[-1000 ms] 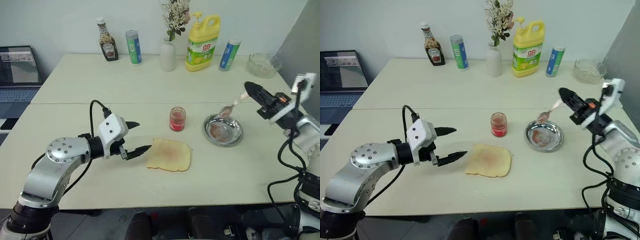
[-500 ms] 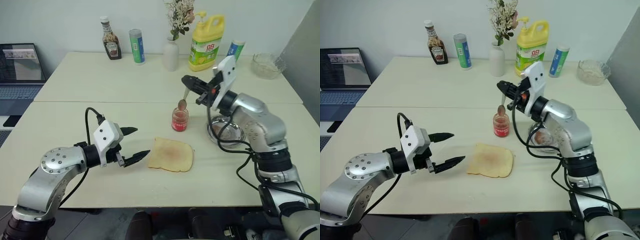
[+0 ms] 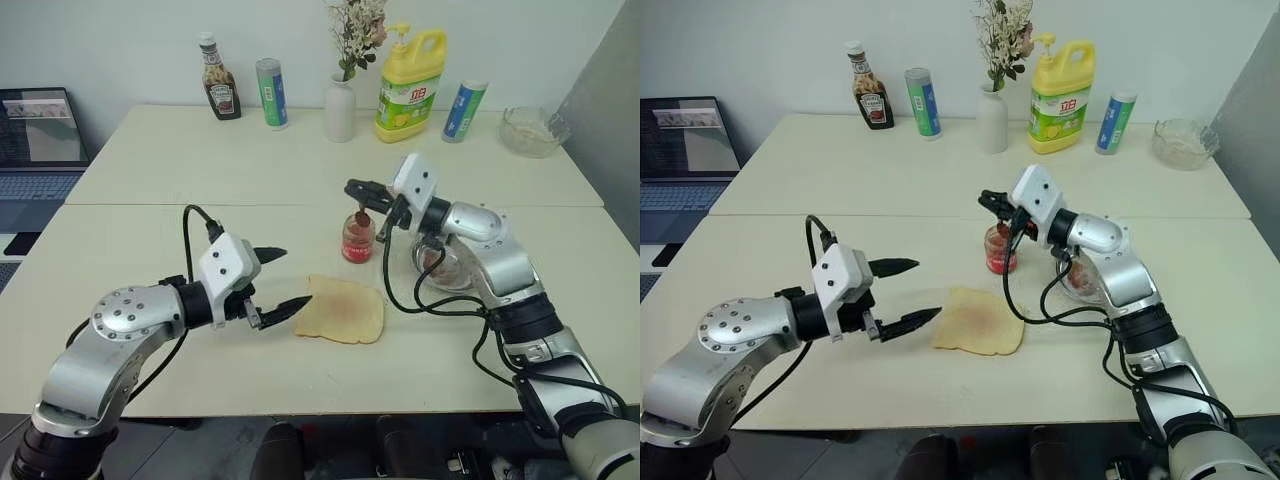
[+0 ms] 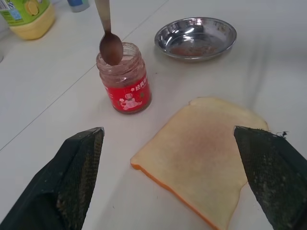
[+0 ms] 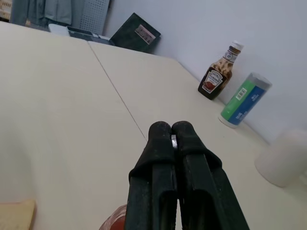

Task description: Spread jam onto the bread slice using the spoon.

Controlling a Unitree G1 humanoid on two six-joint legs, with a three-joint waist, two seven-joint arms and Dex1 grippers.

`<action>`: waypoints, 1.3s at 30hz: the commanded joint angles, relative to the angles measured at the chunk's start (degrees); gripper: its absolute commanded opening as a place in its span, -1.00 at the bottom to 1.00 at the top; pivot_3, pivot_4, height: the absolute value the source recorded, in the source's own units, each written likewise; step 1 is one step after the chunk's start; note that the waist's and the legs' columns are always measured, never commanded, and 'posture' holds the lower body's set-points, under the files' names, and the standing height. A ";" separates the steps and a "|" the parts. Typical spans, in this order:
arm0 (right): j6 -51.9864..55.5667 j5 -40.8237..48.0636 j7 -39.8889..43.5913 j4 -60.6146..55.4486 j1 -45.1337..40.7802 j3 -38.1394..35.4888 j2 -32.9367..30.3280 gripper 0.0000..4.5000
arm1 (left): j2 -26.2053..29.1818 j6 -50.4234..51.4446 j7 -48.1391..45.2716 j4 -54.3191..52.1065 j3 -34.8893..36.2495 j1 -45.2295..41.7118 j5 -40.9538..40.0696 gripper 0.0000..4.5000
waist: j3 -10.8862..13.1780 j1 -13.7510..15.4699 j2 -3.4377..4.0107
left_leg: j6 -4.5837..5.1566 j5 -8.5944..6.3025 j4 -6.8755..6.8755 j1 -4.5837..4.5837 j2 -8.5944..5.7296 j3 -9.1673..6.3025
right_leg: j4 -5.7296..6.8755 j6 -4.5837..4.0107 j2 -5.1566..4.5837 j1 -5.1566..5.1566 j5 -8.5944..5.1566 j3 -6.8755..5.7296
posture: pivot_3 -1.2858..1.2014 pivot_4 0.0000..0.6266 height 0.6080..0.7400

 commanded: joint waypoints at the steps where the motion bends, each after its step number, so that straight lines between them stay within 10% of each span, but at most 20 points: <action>1: -6.47 -4.39 1.69 1.46 0.63 2.03 -0.67 -0.99 | -0.30 -0.57 0.15 -1.28 -0.07 -0.66 -0.41 1.00 | 0.00 0.01 0.00 | 0.00 0.00 0.00 0.00 0.00 0.00 | 0.00 0.00 0.00 0.00 0.00 0.00 | 0.03 -0.52 1.00; 10: -10.65 -9.70 1.33 6.48 0.72 3.46 0.51 -0.99 | -0.19 -1.97 0.30 -0.45 -0.40 1.41 1.57 1.00 | 0.00 0.00 0.00 | 0.00 0.00 0.00 0.01 0.00 0.00 | 0.01 -0.01 0.00 0.00 0.00 0.01 | 0.03 -0.52 1.00; 39: 31.70 10.29 -8.36 3.96 -2.16 -15.44 11.93 -0.99 | -1.90 -5.11 1.43 2.60 -0.60 1.08 3.72 1.00 | 0.00 -0.05 0.00 | 0.00 0.00 -0.01 0.03 0.00 -0.01 | 0.04 -0.02 0.00 0.03 0.00 -0.01 | 0.03 -0.52 1.00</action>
